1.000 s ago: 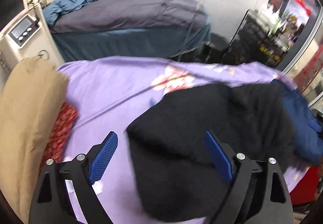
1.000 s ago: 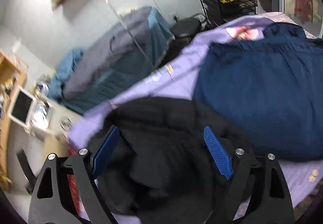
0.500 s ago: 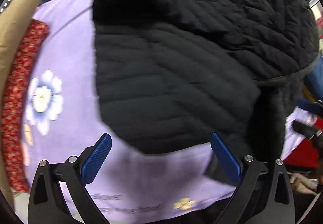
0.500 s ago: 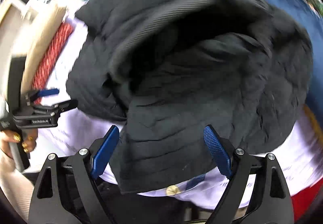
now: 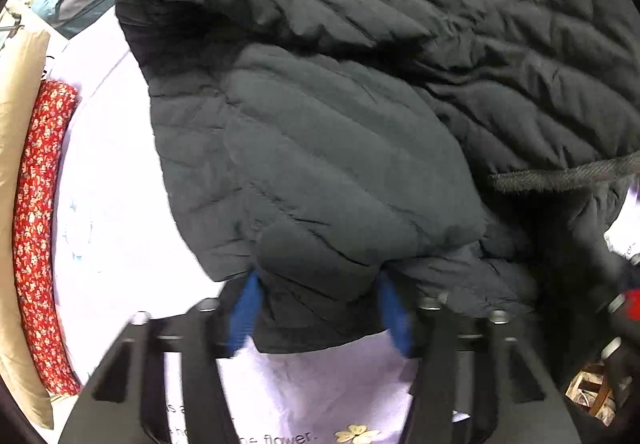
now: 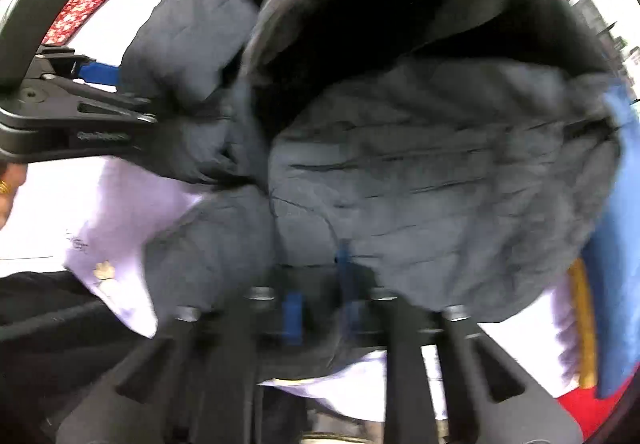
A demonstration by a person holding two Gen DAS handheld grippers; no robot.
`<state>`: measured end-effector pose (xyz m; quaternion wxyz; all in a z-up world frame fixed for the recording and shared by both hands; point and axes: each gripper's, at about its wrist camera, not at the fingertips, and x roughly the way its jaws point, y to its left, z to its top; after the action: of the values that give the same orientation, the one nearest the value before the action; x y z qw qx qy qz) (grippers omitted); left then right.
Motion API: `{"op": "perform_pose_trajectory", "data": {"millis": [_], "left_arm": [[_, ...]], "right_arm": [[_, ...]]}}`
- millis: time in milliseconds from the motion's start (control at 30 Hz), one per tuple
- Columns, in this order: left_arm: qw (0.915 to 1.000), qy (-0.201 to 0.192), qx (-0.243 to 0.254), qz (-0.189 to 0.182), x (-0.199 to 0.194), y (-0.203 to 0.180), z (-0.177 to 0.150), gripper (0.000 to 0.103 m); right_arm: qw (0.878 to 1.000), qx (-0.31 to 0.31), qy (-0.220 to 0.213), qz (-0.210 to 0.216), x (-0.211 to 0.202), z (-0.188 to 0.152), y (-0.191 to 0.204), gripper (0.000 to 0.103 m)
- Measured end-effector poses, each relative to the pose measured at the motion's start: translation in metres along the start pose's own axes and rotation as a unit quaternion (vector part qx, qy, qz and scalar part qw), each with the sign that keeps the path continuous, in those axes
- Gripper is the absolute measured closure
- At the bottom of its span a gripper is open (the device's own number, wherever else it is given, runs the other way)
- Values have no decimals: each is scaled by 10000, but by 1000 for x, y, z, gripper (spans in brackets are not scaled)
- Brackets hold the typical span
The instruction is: Fold large clothes
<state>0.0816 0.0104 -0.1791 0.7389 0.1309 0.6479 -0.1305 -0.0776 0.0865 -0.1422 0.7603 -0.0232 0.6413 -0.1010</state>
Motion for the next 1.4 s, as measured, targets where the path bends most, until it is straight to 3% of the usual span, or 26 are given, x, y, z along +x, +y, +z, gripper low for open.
{"op": "perform_pose_trajectory", "data": {"millis": [100, 267, 367, 467, 533, 600, 700, 733, 767, 800, 833, 867, 933, 1000, 1100, 1167, 1200, 1233, 1300, 1333, 1367, 1400], "left_arm": [[9998, -117, -167, 16, -16, 25, 6, 77], [9938, -768, -306, 737, -60, 82, 28, 88], [9830, -1115, -431, 1390, -84, 130, 56, 89], [9663, -1516, -616, 1989, -107, 173, 97, 90], [9583, -1689, -805, 2161, -118, 194, 127, 90], [9599, -1560, -852, 2168, -112, 197, 152, 89], [9690, -1059, -890, 2049, -86, 204, 179, 83], [9699, -976, -857, 2059, -82, 199, 173, 78], [9697, -916, -823, 2109, -78, 202, 164, 65], [9673, -814, -823, 2258, -71, 200, 160, 55], [9647, -791, -868, 2356, -66, 208, 150, 29], [9609, -858, -996, 2435, -66, 210, 138, 19], [9636, -988, -1230, 2156, -70, 223, 113, 19], [9625, -915, -1444, 2105, -72, 239, 98, 19], [9567, -1382, -1598, 2001, -98, 245, 71, 19], [9617, -1617, -1322, 1778, -114, 226, 54, 19], [9643, -1697, -1135, 1686, -120, 214, 47, 19], [9669, -1760, -967, 1576, -124, 204, 41, 19], [9796, -1775, -440, 833, -126, 171, 24, 18], [9850, -1642, -232, 471, -119, 156, 18, 17], [9874, -1536, -86, 362, -110, 142, 14, 17], [9896, -1389, 139, 361, -96, 126, 8, 17]], "right_arm": [[9972, 293, -434, -538, -41, 5, -40, 98], [9783, 430, -870, -1831, -101, 6, -116, 99], [9537, 577, -1234, -2681, -146, 9, -171, 99], [9244, 701, -1481, -3444, -178, 29, -225, 99], [9107, 985, -1603, -3676, -189, 49, -262, 99], [9128, 1367, -1234, -3645, -174, 69, -319, 98], [9139, 2050, -1178, -3300, -145, 84, -358, 84], [9105, 2175, -1194, -3308, -138, 85, -363, 59], [8989, 2316, -1188, -3525, -130, 87, -364, 24], [8889, 2374, -1367, -3672, -128, 85, -360, 15], [8861, 2373, -1529, -3676, -127, 82, -357, 12], [8823, 2351, -1661, -3724, -127, 78, -352, 12], [8758, 2251, -1665, -3931, -126, 74, -343, 12], [8675, 2235, -1872, -4030, -142, 69, -338, 12], [8606, 2693, -2498, -3528, -178, 53, -326, 12], [8704, 2706, -2845, -2972, -189, 40, -313, 11], [8822, 2494, -2763, -2885, -188, 41, -309, 11], [8839, 2467, -2561, -3039, -184, 42, -310, 11], [8821, 2798, -2180, -3099, -179, 38, -328, 11], [8957, 3243, -1920, -2360, -174, 33, -352, 10], [9073, 3505, -1733, -1548, -168, 28, -368, 10], [9085, 3755, -1656, -793, -165, 22, -381, 10]]}}
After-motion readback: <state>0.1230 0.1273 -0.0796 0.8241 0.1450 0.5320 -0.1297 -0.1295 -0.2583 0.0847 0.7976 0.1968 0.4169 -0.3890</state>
